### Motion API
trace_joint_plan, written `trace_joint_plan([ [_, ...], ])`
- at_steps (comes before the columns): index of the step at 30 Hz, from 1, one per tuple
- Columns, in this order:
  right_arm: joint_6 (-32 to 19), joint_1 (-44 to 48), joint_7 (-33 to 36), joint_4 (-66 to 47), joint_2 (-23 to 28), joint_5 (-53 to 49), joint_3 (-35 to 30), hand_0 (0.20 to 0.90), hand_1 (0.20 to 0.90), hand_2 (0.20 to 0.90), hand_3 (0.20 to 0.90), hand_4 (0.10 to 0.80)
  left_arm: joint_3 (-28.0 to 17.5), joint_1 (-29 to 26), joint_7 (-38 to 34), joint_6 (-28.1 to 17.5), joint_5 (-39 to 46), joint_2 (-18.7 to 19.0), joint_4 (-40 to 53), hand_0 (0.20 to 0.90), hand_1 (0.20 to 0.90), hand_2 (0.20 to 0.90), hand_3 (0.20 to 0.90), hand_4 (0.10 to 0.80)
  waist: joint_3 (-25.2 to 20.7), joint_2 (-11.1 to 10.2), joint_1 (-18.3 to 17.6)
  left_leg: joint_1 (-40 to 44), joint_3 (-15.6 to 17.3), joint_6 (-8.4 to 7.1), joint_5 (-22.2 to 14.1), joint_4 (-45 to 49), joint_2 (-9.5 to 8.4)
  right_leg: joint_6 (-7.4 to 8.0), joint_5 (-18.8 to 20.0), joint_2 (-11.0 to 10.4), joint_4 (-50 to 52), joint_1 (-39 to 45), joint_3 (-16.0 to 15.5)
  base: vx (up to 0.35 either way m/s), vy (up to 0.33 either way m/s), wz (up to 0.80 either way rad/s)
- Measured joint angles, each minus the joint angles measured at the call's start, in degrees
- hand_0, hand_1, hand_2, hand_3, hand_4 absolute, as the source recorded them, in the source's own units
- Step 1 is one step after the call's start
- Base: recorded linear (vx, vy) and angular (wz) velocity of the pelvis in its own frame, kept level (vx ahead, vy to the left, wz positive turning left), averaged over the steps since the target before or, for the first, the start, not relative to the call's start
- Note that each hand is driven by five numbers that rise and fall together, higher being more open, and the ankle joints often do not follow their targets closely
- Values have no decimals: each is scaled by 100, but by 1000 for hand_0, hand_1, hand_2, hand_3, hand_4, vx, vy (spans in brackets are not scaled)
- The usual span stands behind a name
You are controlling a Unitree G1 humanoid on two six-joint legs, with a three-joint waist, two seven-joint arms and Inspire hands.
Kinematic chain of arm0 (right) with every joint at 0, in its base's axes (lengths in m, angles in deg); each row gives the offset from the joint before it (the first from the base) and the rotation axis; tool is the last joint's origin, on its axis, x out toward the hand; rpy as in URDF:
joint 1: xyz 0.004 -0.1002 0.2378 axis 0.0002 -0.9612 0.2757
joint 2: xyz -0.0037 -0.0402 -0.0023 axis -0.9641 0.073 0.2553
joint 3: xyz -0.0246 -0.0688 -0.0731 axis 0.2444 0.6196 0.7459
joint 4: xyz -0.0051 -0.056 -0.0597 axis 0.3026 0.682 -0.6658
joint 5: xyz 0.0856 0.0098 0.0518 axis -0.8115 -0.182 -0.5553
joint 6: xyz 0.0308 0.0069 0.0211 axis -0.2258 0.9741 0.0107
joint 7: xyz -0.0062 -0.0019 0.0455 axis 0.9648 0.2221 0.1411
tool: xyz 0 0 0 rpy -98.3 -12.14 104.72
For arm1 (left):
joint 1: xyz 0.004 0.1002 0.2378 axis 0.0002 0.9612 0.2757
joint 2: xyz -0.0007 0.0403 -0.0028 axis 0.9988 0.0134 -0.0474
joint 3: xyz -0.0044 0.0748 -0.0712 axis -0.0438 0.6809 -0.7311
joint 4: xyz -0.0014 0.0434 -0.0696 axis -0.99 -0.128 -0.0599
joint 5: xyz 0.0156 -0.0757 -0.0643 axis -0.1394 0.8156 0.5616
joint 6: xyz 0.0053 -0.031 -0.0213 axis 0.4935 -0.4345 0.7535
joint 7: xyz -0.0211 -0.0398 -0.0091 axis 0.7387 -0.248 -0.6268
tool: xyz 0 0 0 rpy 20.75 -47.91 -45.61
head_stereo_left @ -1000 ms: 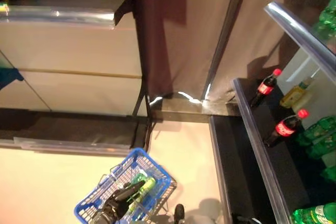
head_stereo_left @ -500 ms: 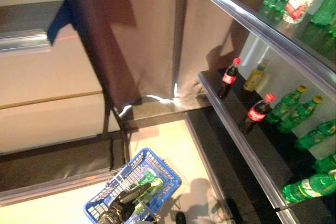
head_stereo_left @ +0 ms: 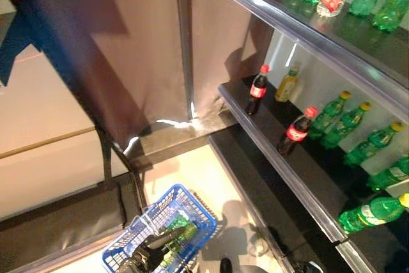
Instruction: Pick up the drink and place into the basket.
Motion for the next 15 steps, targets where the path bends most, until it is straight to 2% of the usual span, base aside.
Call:
trace_joint_plan([
  [1,6,-23,-2,5,-7,4,0,900,900,900,900,800,7,5,0,0,1,30,0,300,300,300,200,100,-29,-52,24,11,74,-26,-18,-6,-13,91,59,-204,-74,41,-49,87,-62,-59],
  [2,54,-55,-3,30,-40,7,0,900,900,900,900,800,-24,13,-7,9,10,79,-13,300,300,300,200,100,-58,-181,98,50,119,-97,-66,-6,-83,313,184,-363,-373,160,-58,115,-90,-52],
  [4,74,-70,5,25,-32,3,-7,900,900,900,900,800,-17,16,-32,7,13,80,-50,300,300,300,200,100,-45,-140,62,53,96,-122,-66,7,39,247,305,-299,-603,201,-85,108,-108,-37],
  [6,123,-84,3,27,-4,2,-8,900,900,900,900,800,-19,-2,-31,4,9,88,-55,300,300,300,200,100,-26,-86,40,61,118,-224,-121,18,105,199,408,-217,-728,232,-93,78,-118,-29],
  [10,141,-149,1,32,27,5,-19,900,900,900,900,800,-20,7,-29,8,9,110,-57,300,300,300,200,100,-27,-84,12,76,182,-237,-129,12,118,172,495,-245,-696,137,-280,15,-73,-23],
  [12,149,-150,-21,35,15,5,-16,900,900,900,900,800,-16,36,-23,22,8,132,-56,300,300,300,200,100,-25,-80,1,114,313,-219,-135,17,133,165,556,-258,-750,140,-314,-28,-182,-24],
  [15,170,-161,-76,41,-26,7,-10,900,900,900,900,800,-5,106,-16,3,13,134,-44,300,300,300,200,100,-38,-40,-5,151,462,-224,-145,11,214,162,436,-318,-614,124,-471,-30,-238,-19],
])
